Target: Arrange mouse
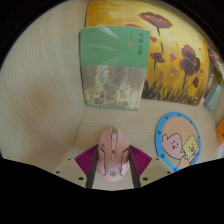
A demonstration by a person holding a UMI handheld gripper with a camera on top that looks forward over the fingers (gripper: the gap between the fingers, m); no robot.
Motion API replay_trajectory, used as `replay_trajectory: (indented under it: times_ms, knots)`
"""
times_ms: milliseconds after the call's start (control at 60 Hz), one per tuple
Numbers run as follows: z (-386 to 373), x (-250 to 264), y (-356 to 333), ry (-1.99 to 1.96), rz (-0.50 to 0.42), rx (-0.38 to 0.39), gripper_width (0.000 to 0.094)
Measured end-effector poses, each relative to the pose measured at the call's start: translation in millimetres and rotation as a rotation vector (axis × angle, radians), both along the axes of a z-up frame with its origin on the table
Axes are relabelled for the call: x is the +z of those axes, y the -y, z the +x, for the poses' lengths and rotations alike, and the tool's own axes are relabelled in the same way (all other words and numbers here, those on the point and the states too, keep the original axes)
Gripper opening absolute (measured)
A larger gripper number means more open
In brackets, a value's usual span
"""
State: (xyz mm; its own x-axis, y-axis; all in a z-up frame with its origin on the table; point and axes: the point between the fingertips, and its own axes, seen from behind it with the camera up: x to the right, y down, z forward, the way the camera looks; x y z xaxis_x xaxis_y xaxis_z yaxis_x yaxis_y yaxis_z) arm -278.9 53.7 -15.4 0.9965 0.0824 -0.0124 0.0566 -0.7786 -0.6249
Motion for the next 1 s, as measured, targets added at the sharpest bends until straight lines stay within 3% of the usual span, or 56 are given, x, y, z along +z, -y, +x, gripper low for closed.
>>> replay_trajectory:
  times_ms: [217, 450, 567, 800, 917, 1000]
  knots:
    - [1.8, -1.7, 2.6, -0.014, 0.001, 0.007, 0.0366]
    - [1.5, 6.6, 5.3, -0.016, -0.044, 0.081, 0.0364]
    - [17.7, 69.1, -8.5, -0.023, 0.047, 0.108, 0.0362]
    - [116.2, 225.8, -52.3, 0.015, 0.304, 0.059, 0.0363]
    - [172.2, 237.3, -59.4, 0.018, 0.336, 0.012, 0.0362]
    - [204.4, 207.1, -55.6, 0.014, 0.285, -0.008, 0.0361]
